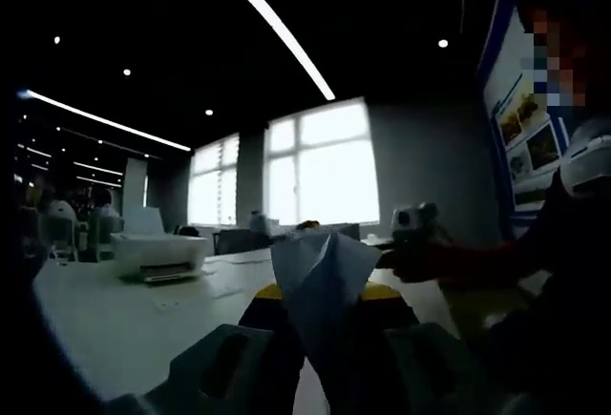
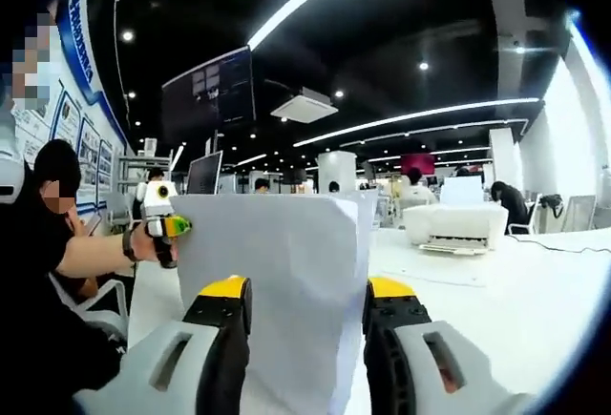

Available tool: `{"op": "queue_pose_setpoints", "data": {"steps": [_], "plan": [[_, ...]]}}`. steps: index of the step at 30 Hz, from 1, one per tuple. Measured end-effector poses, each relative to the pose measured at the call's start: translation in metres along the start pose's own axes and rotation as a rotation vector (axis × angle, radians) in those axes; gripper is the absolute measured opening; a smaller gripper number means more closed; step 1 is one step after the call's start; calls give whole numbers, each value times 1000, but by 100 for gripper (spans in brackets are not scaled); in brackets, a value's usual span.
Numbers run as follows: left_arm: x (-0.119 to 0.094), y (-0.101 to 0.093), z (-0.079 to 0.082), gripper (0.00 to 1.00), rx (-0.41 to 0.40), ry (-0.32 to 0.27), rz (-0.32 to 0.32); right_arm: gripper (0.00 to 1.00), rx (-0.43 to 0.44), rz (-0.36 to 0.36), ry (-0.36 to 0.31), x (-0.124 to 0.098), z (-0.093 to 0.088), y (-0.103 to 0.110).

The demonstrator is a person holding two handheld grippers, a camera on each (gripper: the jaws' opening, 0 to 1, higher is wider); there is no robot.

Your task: Organize the stack of printing papers by aligning and flattening the scattered papers on the table

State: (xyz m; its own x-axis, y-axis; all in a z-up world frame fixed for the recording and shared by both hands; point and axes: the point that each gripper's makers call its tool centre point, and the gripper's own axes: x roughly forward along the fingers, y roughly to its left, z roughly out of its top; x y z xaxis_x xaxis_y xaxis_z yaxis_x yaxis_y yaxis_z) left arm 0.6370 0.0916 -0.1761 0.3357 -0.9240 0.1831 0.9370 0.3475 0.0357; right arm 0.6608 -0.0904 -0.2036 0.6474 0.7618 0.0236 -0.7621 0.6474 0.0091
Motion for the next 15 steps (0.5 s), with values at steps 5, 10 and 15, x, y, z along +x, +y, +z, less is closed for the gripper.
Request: {"op": "queue_pose_setpoints", "data": {"steps": [5, 10, 15], "plan": [[-2, -2, 0, 12, -12, -3, -17, 25, 1, 44, -9, -5, 0, -2], [-2, 0, -1, 7, -10, 2, -7, 15, 18, 69, -27, -7, 1, -5], [-2, 5, -1, 6, -17, 10, 13, 2, 16, 104, -41, -9, 3, 3]]}}
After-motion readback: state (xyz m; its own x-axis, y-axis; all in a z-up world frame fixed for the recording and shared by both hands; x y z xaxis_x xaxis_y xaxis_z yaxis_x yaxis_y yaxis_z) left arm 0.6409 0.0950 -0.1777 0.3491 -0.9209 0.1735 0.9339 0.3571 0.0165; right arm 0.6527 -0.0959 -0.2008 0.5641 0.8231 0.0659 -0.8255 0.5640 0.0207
